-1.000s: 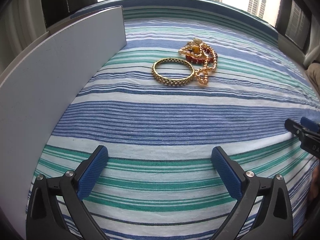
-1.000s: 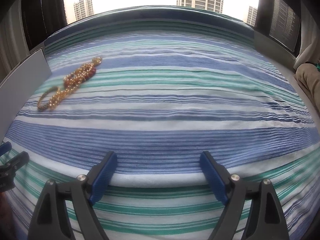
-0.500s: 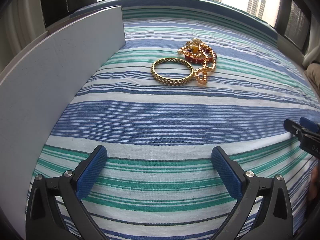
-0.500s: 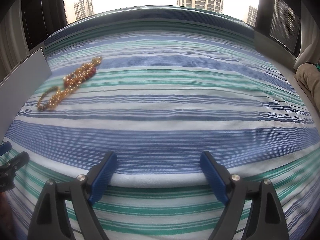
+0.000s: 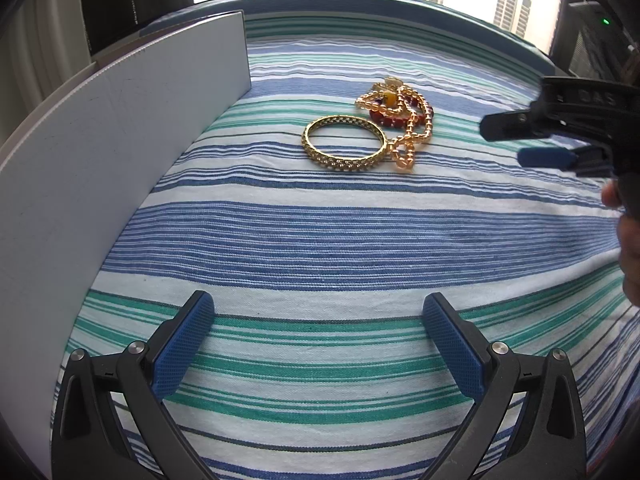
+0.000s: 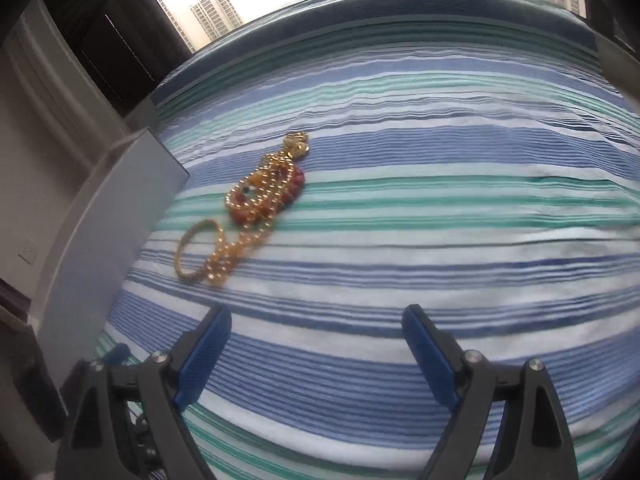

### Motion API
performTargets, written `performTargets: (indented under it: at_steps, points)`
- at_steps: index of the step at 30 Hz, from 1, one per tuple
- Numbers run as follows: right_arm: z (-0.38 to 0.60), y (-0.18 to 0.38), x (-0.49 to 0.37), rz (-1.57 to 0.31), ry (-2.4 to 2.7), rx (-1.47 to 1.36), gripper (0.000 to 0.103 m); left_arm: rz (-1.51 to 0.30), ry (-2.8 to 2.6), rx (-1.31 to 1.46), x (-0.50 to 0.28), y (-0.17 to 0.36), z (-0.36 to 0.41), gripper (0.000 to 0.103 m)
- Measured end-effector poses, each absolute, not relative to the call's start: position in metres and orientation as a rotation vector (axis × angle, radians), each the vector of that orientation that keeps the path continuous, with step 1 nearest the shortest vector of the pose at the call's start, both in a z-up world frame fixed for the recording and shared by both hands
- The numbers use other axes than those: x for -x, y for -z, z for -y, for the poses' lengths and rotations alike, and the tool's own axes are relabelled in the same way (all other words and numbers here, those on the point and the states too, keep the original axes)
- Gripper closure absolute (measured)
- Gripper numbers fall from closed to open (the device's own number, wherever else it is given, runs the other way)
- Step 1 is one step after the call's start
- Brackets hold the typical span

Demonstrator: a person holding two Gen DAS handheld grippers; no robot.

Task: Organize jewelry
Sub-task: 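Grasp the gold pearl necklace with the right tool and lift it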

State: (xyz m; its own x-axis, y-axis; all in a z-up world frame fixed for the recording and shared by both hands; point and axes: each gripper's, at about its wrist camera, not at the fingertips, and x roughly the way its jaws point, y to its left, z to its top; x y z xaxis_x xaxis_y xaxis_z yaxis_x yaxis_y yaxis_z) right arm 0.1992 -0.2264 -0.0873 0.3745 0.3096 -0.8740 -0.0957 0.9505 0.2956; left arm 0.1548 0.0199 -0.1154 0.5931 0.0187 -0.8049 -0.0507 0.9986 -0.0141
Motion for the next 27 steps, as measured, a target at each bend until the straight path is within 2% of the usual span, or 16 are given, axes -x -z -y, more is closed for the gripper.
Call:
performTargets:
  at_steps: [2,5,8,11,12,18,27]
  points:
    - [0.206,0.097,-0.233,-1.202,-0.270,-0.181,0.041,-0.935,-0.040,0.037,-0.155,0.116,-0.020,0.000]
    - [0.174,0.114,-0.271,-1.273,-0.275,-0.153,0.048,-0.934,-0.040,0.037,-0.155,0.116,-0.020,0.000]
    - [0.145,0.117,-0.287,-1.267,-0.244,-0.053,0.056,-0.934,-0.040,0.037,-0.155,0.116,-0.020,0.000]
    - [0.130,0.113,-0.284,-1.230,-0.222,0.036,0.093,-0.934,-0.040,0.037,-0.155,0.117,-0.021,0.000]
    - [0.134,0.107,-0.281,-1.208,-0.208,0.027,0.095,-0.934,-0.040,0.037,-0.155,0.117,-0.021,0.000]
    - [0.181,0.043,-0.241,-1.049,-0.274,-0.111,0.095,-0.933,-0.040,0.038,-0.155,0.117,-0.021,0.000]
    - [0.230,-0.038,-0.152,-0.810,-0.330,-0.135,0.095,-0.932,-0.040,0.038,-0.155,0.118,-0.022,0.000]
